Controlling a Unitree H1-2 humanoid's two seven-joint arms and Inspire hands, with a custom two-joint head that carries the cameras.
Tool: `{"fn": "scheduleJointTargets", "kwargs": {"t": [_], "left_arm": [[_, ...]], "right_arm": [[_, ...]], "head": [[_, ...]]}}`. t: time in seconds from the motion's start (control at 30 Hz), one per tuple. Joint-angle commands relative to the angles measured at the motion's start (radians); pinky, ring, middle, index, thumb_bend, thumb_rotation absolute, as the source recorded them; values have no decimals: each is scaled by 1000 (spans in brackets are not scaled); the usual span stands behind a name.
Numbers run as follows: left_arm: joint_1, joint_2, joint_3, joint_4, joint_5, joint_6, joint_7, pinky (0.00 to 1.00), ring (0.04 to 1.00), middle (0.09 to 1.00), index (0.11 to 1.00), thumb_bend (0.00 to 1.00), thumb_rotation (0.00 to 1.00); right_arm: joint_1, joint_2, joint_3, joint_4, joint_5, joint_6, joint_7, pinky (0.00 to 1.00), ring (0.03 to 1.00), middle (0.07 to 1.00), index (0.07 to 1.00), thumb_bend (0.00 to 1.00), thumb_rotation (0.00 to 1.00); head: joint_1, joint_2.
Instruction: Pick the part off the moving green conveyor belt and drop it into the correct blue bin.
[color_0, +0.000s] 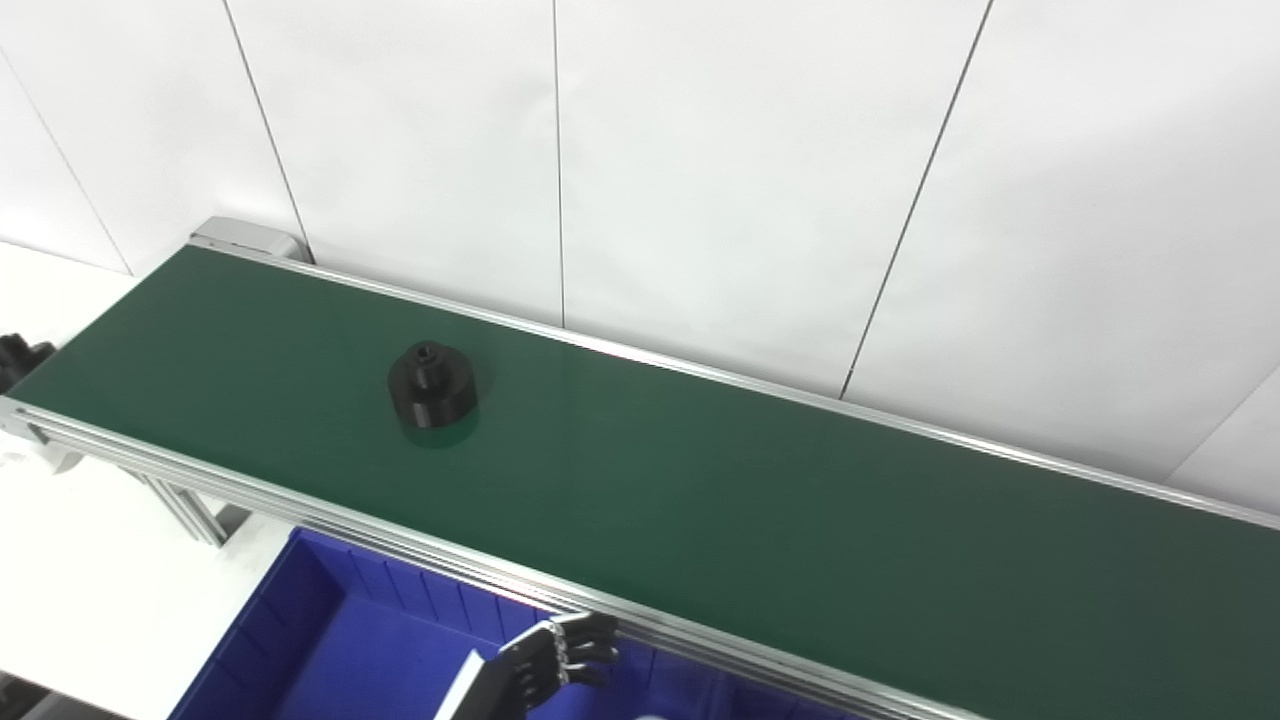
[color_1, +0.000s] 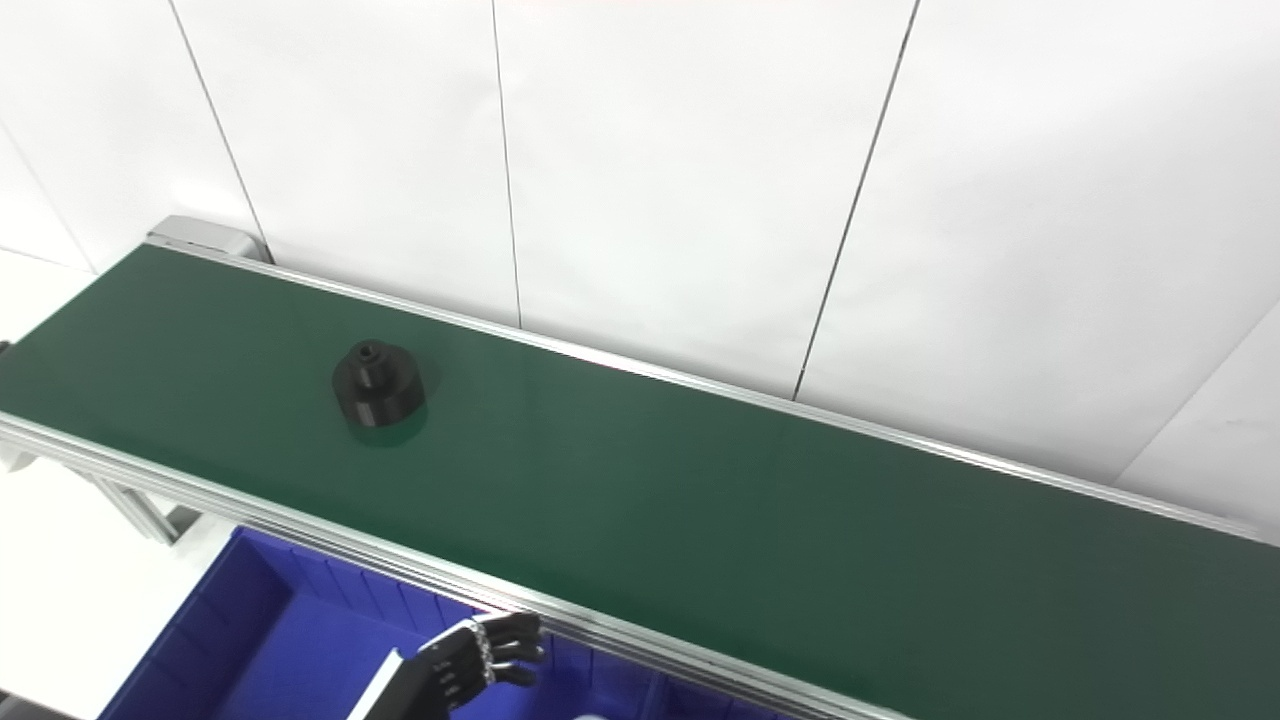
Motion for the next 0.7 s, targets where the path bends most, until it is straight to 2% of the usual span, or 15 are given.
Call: {"fn": "scheduleJointTargets", "kwargs": {"t": [0.0, 0.03, 0.17, 0.33, 0.5, 0.53, 0.6, 0.67], "left_arm": [[-10, 16, -22, -24, 13, -36, 41, 647, 733, 759, 726, 862, 430], [-12, 26, -34, -23, 18, -36, 56, 645, 733, 760, 726, 859, 430], [-22, 75, -99, -21, 49, -36, 149, 649, 734, 760, 725, 851, 426], [-43, 132, -177, -15, 62, -36, 247, 651, 734, 757, 730, 836, 409], [-73, 197, -256, -7, 62, -36, 325, 661, 743, 767, 740, 819, 392], [-78, 205, -265, -6, 56, -36, 332, 662, 741, 766, 742, 817, 391], [-87, 215, -273, -1, 37, -36, 321, 664, 745, 771, 750, 805, 384], [-88, 219, -270, 0, 21, -36, 305, 666, 749, 777, 756, 803, 382]], "right_arm": [[5, -4, 8, -66, 3, -60, -24, 959, 954, 960, 1000, 783, 425], [6, -4, 7, -84, -6, -60, -30, 945, 951, 962, 1000, 781, 427], [-6, -10, 6, -164, 4, -61, -35, 994, 970, 960, 1000, 783, 392], [-51, 10, -30, -270, -8, -35, -13, 1000, 979, 967, 1000, 795, 414], [-158, 20, -68, -375, -68, 82, 35, 959, 934, 946, 982, 799, 455], [-176, 22, -75, -387, -88, 104, 45, 894, 909, 937, 973, 805, 494], [-238, 18, -85, -406, -120, 169, 81, 828, 894, 926, 958, 810, 524], [-279, 19, -89, -413, -128, 213, 104, 804, 889, 917, 946, 823, 532]], "head": [[-2, 2], [-7, 4], [-28, 8], [-76, 20], [-150, 51], [-150, 51], [-188, 62], [-225, 71]]}}
